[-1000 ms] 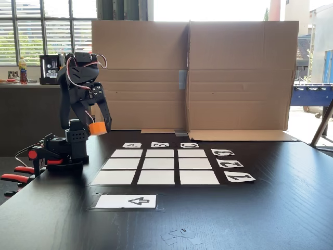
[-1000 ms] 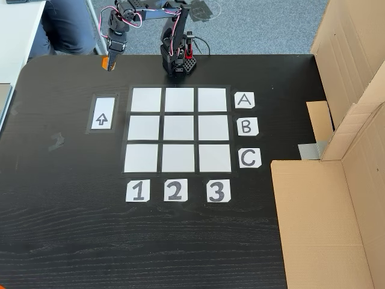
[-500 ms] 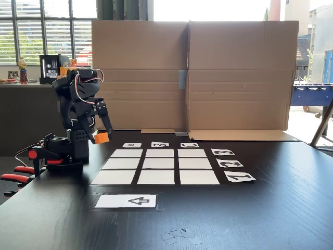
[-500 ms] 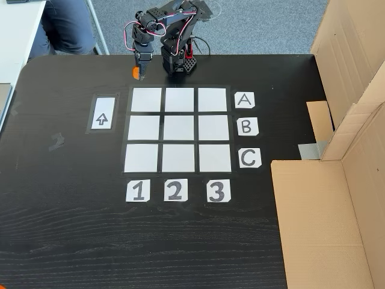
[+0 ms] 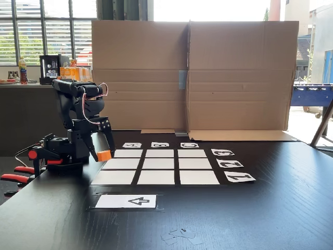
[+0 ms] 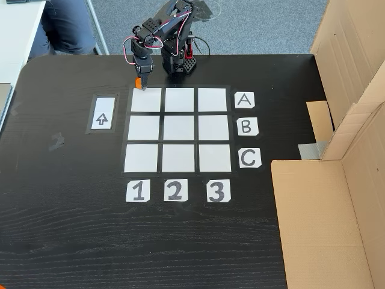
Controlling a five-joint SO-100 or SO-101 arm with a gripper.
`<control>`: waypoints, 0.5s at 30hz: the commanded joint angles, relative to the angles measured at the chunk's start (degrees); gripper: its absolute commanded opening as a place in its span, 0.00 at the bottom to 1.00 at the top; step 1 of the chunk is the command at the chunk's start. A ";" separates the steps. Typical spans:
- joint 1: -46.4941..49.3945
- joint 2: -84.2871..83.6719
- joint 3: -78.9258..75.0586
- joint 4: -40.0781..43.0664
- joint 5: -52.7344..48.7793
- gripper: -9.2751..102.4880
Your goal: Pick up the round, orange token and place it in the grid on square A1.
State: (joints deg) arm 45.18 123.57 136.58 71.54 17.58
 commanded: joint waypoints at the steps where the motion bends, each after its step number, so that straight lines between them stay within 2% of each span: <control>1: -0.88 -2.99 -0.09 -2.55 0.00 0.15; 15: -4.39 -12.92 -0.97 -8.35 0.26 0.15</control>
State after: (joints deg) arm 41.48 111.18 136.58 63.98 17.49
